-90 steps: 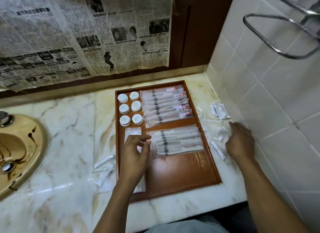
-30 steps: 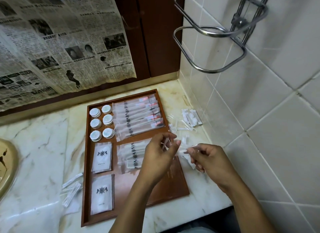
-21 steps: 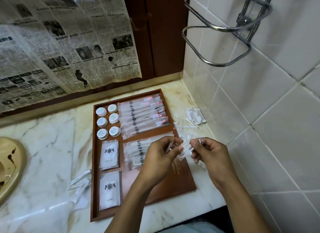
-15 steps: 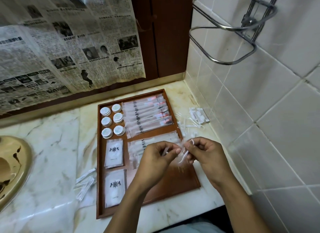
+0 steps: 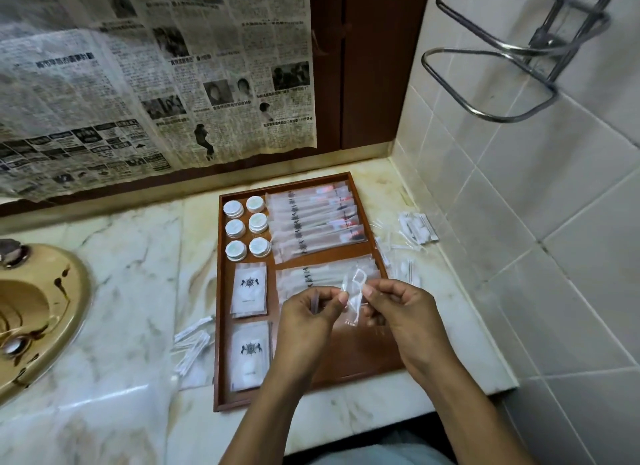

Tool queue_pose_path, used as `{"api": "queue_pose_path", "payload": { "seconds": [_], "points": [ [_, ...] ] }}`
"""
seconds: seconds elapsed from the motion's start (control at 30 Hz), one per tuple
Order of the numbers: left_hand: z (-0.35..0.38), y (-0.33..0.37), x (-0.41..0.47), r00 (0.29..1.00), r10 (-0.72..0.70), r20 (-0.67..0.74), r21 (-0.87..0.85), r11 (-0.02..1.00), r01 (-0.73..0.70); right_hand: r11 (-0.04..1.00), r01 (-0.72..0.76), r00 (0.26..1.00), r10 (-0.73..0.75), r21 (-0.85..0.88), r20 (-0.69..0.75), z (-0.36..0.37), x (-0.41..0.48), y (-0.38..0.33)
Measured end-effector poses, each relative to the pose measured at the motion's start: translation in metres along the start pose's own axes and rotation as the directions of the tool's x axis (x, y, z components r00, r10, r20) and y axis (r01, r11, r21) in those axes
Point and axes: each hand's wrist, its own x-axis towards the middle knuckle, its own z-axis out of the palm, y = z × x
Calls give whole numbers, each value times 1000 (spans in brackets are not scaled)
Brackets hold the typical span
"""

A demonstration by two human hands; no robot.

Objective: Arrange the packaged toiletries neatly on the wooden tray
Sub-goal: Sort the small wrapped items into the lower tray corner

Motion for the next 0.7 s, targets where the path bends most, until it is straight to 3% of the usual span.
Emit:
{"api": "queue_pose_path", "payload": {
  "seconds": [0.33,0.57,0.7],
  "points": [
    [-23,-6,-5,1000,-24,4,25,999,24,988,4,999,-10,-155,-37,17,-5,13],
    [-70,-19,-4,972,-133,-195,-39,991,128,959,-50,997,33,-280,-67,27,0,30],
    [-95,-26,0,929,-238,-285,-156,967,200,862,-113,991,137,-494,12,40,2,52]
  ]
}}
